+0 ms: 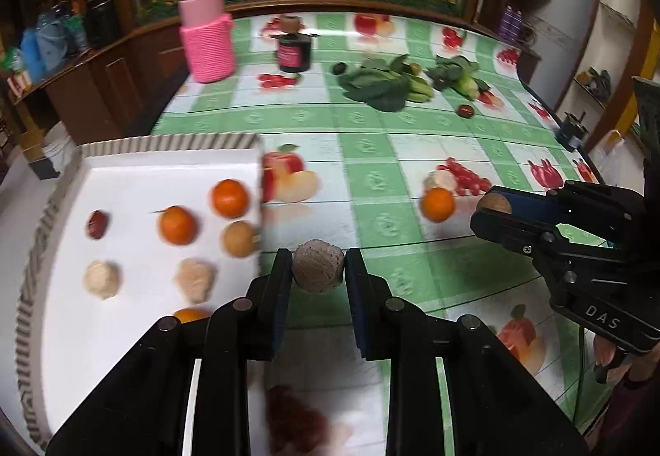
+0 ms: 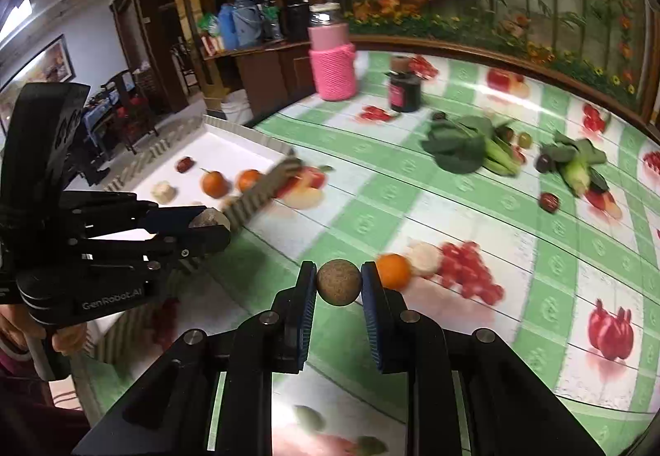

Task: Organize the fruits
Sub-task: 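Carry the rice ball and kiwi into the white tray and open both tools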

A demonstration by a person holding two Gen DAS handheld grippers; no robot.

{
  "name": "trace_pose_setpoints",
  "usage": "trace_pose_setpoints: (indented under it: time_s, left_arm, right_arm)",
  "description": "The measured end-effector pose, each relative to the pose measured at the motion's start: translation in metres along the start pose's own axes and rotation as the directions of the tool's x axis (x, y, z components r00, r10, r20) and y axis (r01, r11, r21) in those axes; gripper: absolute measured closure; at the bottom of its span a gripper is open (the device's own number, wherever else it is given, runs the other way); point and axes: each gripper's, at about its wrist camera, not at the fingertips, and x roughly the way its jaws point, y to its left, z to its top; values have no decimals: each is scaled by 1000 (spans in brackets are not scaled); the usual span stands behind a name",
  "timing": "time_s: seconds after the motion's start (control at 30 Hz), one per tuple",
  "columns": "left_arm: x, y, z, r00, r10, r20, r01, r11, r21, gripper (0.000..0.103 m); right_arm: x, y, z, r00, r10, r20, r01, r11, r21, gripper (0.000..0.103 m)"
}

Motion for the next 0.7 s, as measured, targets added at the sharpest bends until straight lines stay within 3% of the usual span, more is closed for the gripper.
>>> trace_pose_setpoints:
  time_s: [0.7]
  left_arm:
    - [-34,113,-43,991,135,5,-132,973,-189,80]
  right_arm:
    - [40,108,24,990,135,-50,-141,980,-138,81]
